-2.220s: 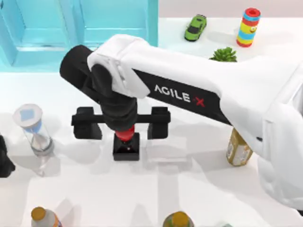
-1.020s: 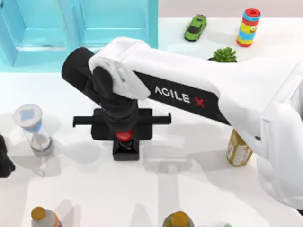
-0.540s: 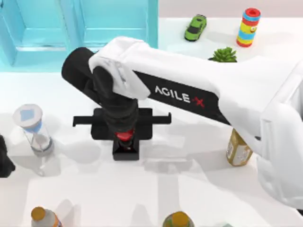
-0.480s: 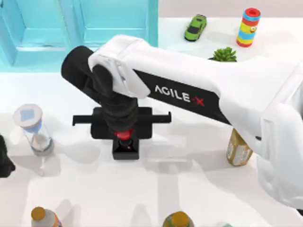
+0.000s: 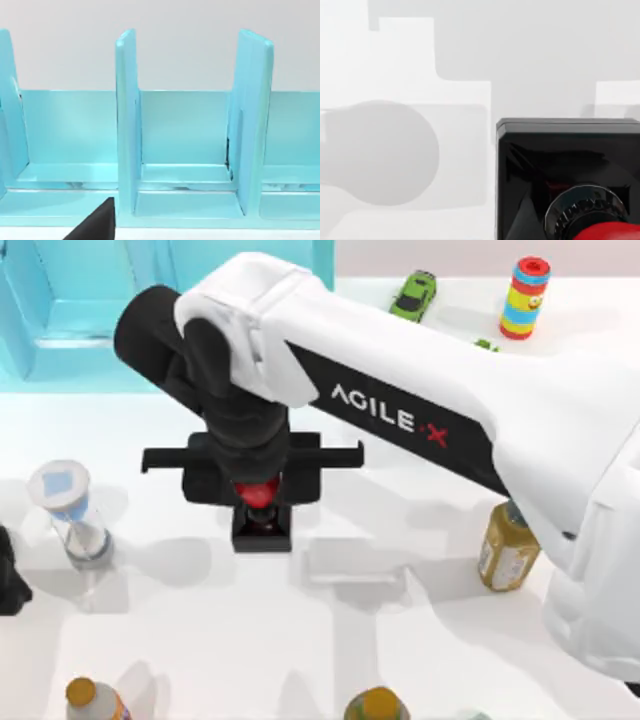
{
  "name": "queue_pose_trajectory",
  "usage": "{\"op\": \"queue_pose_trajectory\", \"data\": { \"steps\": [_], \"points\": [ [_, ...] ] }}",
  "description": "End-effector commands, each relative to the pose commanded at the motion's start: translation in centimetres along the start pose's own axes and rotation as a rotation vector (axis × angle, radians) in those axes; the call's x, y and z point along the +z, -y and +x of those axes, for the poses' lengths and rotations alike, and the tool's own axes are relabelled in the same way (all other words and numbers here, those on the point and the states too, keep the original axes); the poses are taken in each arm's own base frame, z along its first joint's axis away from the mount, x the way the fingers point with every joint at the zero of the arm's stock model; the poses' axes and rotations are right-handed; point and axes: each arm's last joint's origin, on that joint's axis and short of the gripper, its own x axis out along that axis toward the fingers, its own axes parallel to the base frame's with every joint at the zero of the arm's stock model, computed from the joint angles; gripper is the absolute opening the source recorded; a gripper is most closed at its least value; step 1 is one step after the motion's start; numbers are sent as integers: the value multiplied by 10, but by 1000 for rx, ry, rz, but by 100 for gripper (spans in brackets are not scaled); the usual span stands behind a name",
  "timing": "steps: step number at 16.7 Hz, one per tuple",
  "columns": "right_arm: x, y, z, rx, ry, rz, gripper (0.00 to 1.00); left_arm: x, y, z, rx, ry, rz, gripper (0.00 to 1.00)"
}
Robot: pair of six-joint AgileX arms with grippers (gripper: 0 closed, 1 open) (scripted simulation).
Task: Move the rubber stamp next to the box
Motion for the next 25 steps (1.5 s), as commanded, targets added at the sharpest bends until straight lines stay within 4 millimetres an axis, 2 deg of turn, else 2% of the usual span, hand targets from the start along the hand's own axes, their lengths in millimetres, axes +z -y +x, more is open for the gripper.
{"op": "queue_pose_trajectory", "data": {
  "steps": [5, 7, 11, 15, 21, 25],
  "points": [
    [0, 0, 0, 1, 0, 1, 0, 0, 0, 0, 0, 0, 0, 100],
    [10, 12, -6, 14, 8, 5, 0, 0, 0, 0, 0, 0, 0, 100],
    [43, 71, -32, 33, 21, 9, 0, 0, 0, 0, 0, 0, 0, 100],
    [61, 131, -45, 23, 9, 7, 0, 0, 0, 0, 0, 0, 0, 100],
    [68, 221, -60, 3, -6, 9, 0, 0, 0, 0, 0, 0, 0, 100],
    [60, 274, -72, 7, 2, 14, 0, 0, 0, 0, 0, 0, 0, 100]
  ]
}}
